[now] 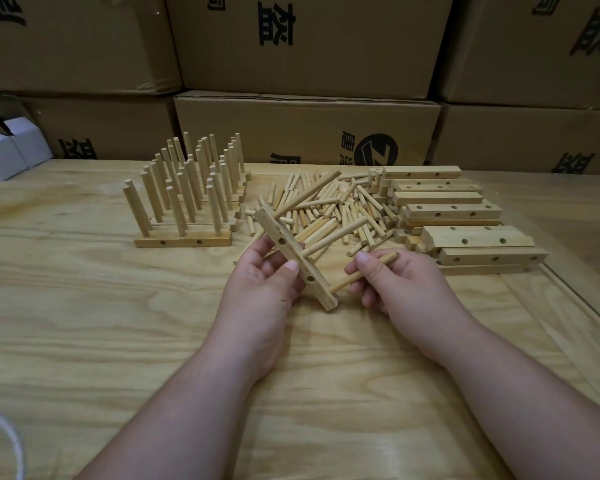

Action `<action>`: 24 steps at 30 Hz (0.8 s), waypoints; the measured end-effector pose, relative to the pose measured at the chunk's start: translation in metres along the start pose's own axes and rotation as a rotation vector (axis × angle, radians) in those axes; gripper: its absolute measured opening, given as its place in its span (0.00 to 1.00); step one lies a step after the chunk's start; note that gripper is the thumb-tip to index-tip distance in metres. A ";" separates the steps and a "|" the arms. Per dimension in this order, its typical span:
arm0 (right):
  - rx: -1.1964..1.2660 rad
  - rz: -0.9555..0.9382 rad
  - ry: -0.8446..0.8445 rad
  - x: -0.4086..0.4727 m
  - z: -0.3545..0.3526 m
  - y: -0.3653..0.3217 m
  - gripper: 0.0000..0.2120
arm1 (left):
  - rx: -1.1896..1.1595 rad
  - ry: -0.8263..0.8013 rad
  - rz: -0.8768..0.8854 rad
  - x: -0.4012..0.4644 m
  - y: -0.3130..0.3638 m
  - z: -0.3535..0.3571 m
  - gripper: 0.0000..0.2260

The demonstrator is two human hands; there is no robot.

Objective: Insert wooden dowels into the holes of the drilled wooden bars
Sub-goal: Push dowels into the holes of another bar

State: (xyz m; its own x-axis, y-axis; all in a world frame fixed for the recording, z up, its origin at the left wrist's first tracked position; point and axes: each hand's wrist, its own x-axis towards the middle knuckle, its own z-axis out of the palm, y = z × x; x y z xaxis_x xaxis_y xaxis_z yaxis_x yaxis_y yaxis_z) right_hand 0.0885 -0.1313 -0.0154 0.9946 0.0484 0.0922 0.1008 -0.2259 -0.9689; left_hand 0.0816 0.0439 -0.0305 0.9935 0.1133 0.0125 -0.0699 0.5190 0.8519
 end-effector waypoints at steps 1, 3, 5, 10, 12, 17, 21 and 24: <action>-0.002 0.008 -0.007 0.000 -0.001 -0.001 0.12 | 0.004 -0.001 0.000 0.000 0.000 0.000 0.20; 0.002 0.018 -0.023 0.001 -0.002 -0.001 0.12 | 0.011 -0.009 0.002 -0.001 0.000 -0.001 0.20; 0.019 0.020 -0.030 0.001 -0.002 -0.001 0.12 | 0.021 -0.014 0.007 -0.001 0.000 -0.001 0.20; 0.092 -0.004 0.030 0.000 0.002 0.002 0.14 | 0.065 -0.048 0.030 -0.002 0.000 0.000 0.19; 0.161 -0.014 0.038 -0.001 0.002 0.002 0.14 | 0.128 -0.094 0.037 -0.004 0.000 0.000 0.18; 0.308 -0.029 -0.003 -0.002 -0.005 0.001 0.16 | 0.265 -0.188 0.016 -0.009 -0.001 0.004 0.23; 0.223 -0.068 -0.064 -0.003 -0.010 0.001 0.07 | 0.237 -0.171 0.004 -0.009 0.001 0.004 0.23; 0.134 -0.080 -0.035 -0.001 -0.009 0.001 0.06 | 0.230 -0.161 0.002 -0.008 0.000 0.004 0.22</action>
State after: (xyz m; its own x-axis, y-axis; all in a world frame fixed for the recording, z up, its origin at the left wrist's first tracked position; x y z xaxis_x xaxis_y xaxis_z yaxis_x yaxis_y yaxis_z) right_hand 0.0881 -0.1407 -0.0143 0.9817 0.0957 0.1649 0.1734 -0.0884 -0.9809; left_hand 0.0737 0.0395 -0.0287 0.9962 -0.0310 0.0818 -0.0682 0.3110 0.9480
